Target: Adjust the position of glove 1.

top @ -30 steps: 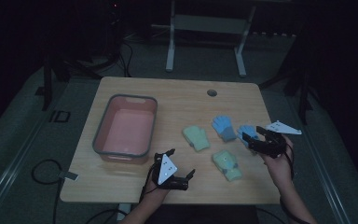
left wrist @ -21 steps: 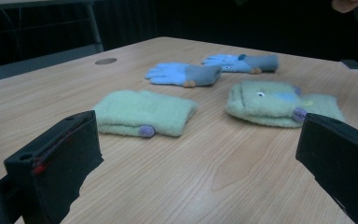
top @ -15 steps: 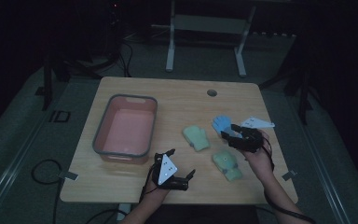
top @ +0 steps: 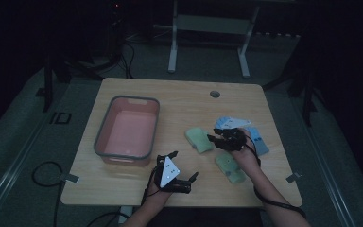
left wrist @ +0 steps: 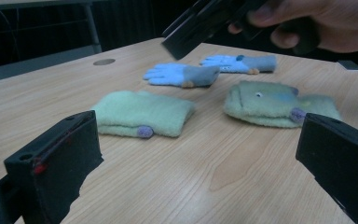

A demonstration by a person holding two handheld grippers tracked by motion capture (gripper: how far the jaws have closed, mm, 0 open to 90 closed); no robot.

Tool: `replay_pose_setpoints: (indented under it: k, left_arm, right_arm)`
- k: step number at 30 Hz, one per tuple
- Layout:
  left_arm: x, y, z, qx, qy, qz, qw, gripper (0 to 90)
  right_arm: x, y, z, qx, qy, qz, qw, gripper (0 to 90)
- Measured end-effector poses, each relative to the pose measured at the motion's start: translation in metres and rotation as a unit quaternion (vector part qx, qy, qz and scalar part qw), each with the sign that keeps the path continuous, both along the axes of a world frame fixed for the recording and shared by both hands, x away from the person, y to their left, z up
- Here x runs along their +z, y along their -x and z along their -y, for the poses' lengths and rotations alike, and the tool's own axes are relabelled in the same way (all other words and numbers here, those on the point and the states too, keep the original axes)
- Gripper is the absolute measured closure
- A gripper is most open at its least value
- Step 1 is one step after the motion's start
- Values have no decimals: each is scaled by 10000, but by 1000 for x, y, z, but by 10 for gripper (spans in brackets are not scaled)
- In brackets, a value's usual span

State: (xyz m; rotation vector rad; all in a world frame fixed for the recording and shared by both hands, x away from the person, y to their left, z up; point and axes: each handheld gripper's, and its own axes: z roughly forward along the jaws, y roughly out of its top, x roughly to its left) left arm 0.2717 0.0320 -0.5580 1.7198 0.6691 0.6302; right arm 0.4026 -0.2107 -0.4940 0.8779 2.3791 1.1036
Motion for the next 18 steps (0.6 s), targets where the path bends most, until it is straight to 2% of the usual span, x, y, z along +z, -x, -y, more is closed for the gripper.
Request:
replay_pose_setpoints:
  k: [5, 9, 11, 18]
  left_arm:
    - [0, 0, 0, -16, 5, 9, 10000, 0]
    - [0, 0, 0, -21, -3, 8, 10000, 0]
    - [0, 1, 0, -20, 2, 16, 10000, 0]
    - [0, 1, 0, -46, 12, 20, 10000, 0]
  right_arm:
    - [-10, -14, -9, 177, 38, -216, 9996, 658]
    - [-17, -22, -19, 375, 95, -323, 9987, 666]
    - [-23, -27, -27, 502, 215, -451, 9975, 666]
    - [-29, -35, -36, 663, 399, -401, 9962, 659]
